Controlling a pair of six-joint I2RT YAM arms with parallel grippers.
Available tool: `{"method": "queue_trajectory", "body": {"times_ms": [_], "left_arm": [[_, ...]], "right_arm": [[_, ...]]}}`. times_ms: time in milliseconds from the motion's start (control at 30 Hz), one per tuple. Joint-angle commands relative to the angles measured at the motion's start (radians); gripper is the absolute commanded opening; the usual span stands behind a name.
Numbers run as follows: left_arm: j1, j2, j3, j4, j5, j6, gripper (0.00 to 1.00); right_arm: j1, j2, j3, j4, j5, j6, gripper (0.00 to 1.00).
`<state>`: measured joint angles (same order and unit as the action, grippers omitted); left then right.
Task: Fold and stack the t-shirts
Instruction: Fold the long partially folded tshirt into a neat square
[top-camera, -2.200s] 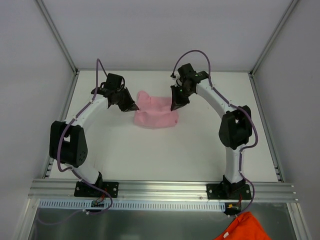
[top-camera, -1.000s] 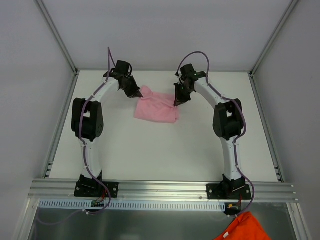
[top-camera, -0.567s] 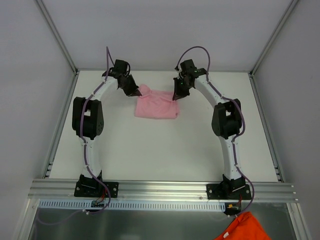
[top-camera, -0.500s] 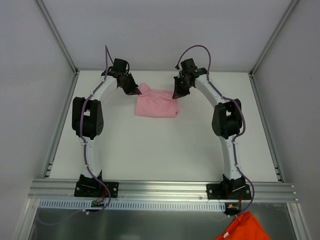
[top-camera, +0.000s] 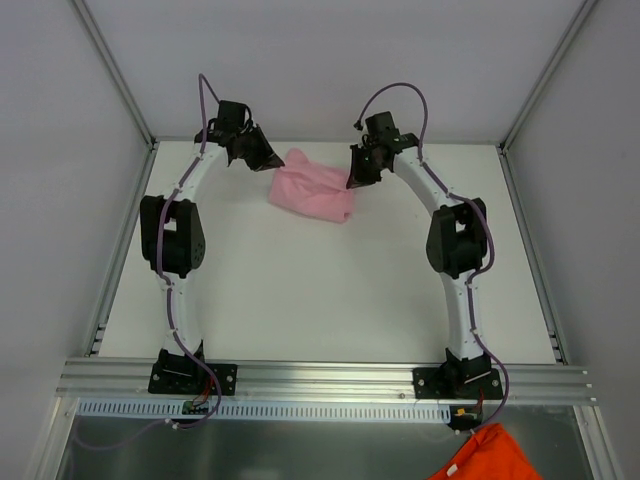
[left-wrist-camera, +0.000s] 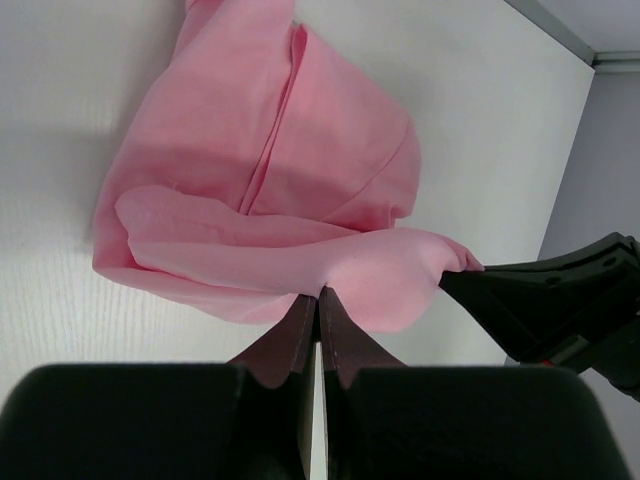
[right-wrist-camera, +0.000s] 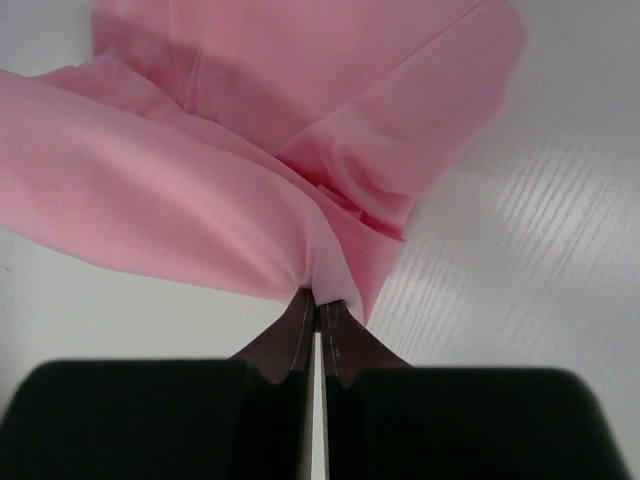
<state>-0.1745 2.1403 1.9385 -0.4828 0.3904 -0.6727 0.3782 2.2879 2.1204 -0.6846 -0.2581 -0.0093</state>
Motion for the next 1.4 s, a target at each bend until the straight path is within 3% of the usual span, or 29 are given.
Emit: {"method": "queue_trajectory", "body": {"times_ms": [0,367,867,1367], "left_arm": [[0.010,-0.023,-0.001,0.024,0.034,-0.018,0.00],[0.009,-0.190,-0.188,0.079,0.065,-0.022,0.00],[-0.002,-0.399,-0.394,0.072,0.093,0.009,0.00],[-0.115,-0.629,-0.588,0.018,0.061,-0.018,0.00]], "right_arm": [[-0.005,-0.111,0.035,0.022,0.017,-0.011,0.01],[0.007,-0.214,-0.002,-0.015,-0.020,-0.032,0.01],[0.054,-0.424,-0.284,-0.050,-0.075,-0.064,0.01],[0.119,-0.562,-0.398,-0.101,-0.115,-0.096,0.01]]}}
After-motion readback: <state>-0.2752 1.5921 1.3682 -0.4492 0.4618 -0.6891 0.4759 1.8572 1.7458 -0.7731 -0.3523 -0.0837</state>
